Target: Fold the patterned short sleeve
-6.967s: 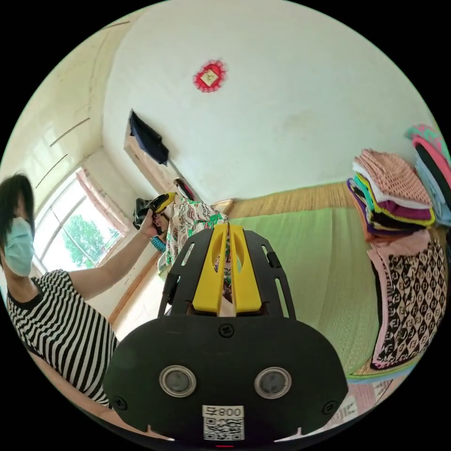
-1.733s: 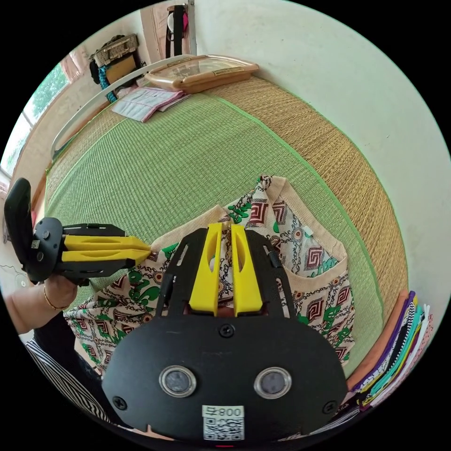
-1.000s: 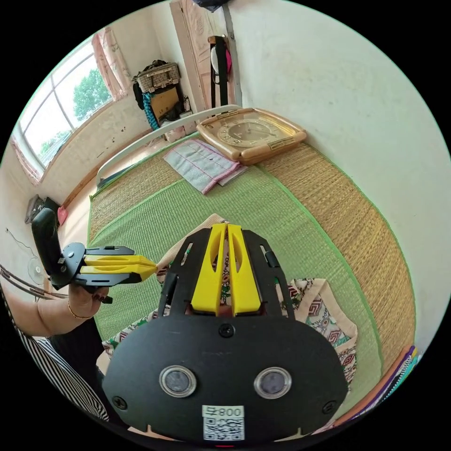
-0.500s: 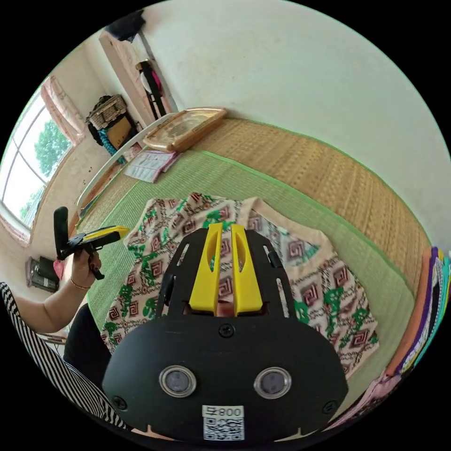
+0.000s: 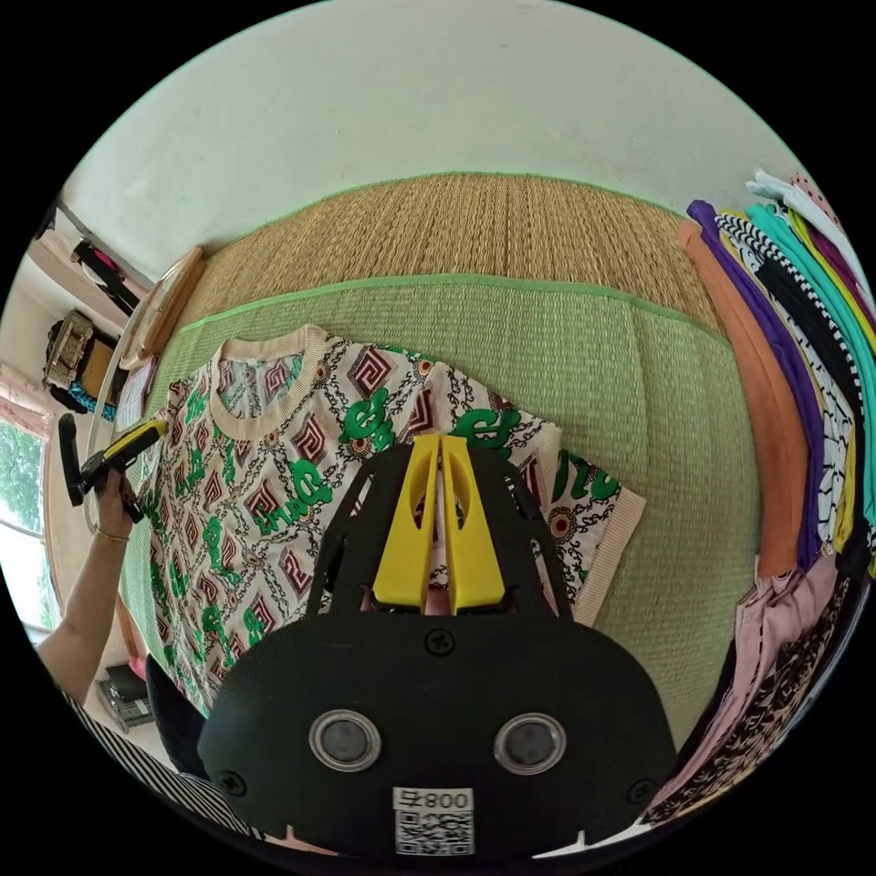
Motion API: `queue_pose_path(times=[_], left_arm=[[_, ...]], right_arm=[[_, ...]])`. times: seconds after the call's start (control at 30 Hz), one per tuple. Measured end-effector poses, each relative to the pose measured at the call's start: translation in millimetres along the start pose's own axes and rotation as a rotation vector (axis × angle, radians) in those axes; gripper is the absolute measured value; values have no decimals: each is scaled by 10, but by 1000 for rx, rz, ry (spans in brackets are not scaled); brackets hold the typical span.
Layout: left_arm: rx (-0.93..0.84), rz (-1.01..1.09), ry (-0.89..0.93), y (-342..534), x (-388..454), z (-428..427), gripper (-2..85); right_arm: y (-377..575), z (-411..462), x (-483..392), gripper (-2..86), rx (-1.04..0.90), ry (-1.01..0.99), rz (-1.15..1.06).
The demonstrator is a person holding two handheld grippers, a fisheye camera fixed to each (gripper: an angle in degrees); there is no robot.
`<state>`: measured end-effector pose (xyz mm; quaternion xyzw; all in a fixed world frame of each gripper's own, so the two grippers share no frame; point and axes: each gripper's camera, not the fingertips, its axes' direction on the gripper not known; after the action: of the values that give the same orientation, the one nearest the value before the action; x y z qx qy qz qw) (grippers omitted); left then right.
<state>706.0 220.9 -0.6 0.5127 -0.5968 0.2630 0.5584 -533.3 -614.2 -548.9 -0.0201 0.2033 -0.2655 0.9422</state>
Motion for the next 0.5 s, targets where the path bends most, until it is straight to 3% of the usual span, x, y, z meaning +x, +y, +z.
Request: queue_pose_path(times=[0.23, 0.5], left_arm=[[-23, -59, 14, -206, -59, -34, 0], [35, -29, 5, 568, 66, -575, 1]], right_arm=[[266, 164, 148, -3, 48, -47, 72], [1345, 97, 335, -3, 71, -37, 88]])
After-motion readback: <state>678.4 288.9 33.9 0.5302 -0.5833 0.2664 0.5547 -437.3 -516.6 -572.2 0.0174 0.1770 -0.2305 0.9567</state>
